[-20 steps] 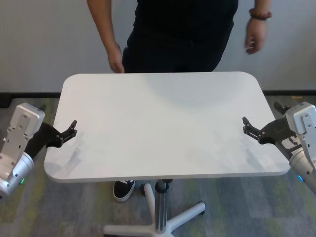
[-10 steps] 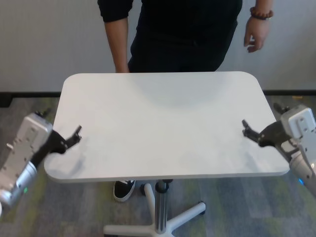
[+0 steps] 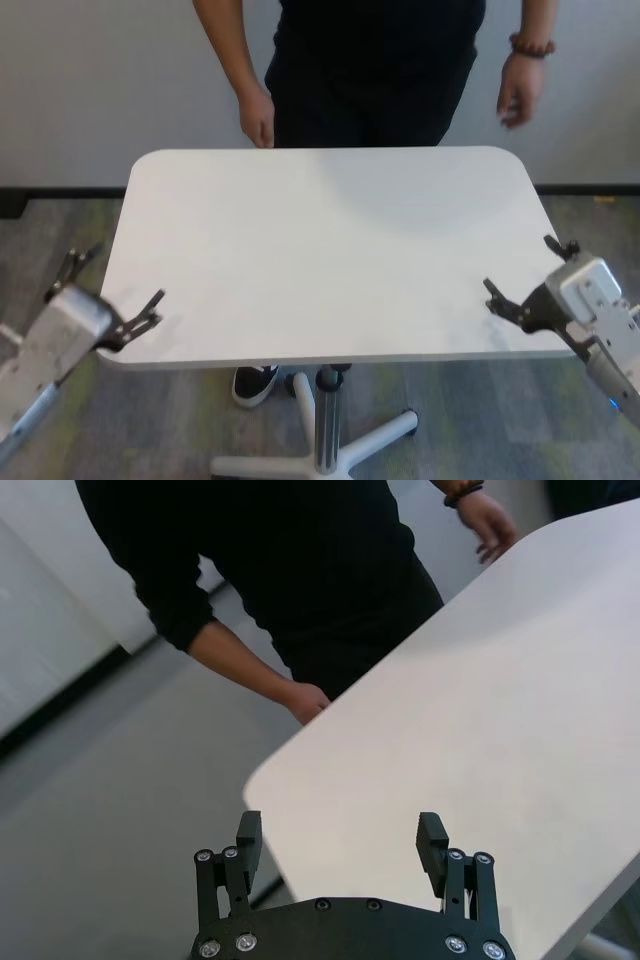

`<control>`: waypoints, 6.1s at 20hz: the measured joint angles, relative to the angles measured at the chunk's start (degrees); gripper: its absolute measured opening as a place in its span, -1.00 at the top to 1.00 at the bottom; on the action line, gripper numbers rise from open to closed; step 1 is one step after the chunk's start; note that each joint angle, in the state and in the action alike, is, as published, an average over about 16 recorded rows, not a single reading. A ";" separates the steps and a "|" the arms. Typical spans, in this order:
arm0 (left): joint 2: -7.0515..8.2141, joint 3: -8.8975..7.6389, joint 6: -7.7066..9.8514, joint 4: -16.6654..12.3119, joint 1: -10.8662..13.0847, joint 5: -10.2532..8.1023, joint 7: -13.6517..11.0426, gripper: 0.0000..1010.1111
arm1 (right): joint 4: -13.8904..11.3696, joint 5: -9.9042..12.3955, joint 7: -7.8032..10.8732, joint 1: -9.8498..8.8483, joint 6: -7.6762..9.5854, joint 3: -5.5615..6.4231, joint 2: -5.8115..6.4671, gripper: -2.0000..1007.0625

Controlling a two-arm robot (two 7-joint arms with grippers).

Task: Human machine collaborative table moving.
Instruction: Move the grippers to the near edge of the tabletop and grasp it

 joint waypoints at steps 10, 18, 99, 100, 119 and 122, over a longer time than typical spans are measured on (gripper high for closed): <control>4.60 -0.34 -1.20 -2.54 6.55 12.83 5.18 -0.99 | -4.06 -1.73 -1.74 -8.02 0.81 1.20 2.09 -0.99; 4.62 1.21 0.32 -0.65 7.58 21.12 6.28 -0.99 | -4.59 -3.24 -2.61 -11.83 1.26 1.30 1.60 -0.99; -12.40 7.07 10.36 12.72 -5.30 54.86 -1.02 -0.99 | 4.33 -49.46 -0.91 1.98 22.16 -10.46 -3.47 -0.99; -12.61 6.92 10.29 13.05 -5.44 54.94 -0.98 -0.99 | 4.72 -49.71 -0.82 2.25 22.01 -10.46 -3.66 -0.99; -14.66 4.50 8.81 14.61 -5.38 56.17 -0.40 -0.99 | 8.58 -53.78 0.38 4.57 19.87 -10.22 -5.85 -0.99; -14.91 4.15 8.67 14.53 -5.23 56.16 -0.39 -0.99 | 8.44 -54.12 0.30 4.46 19.61 -9.93 -6.04 -0.99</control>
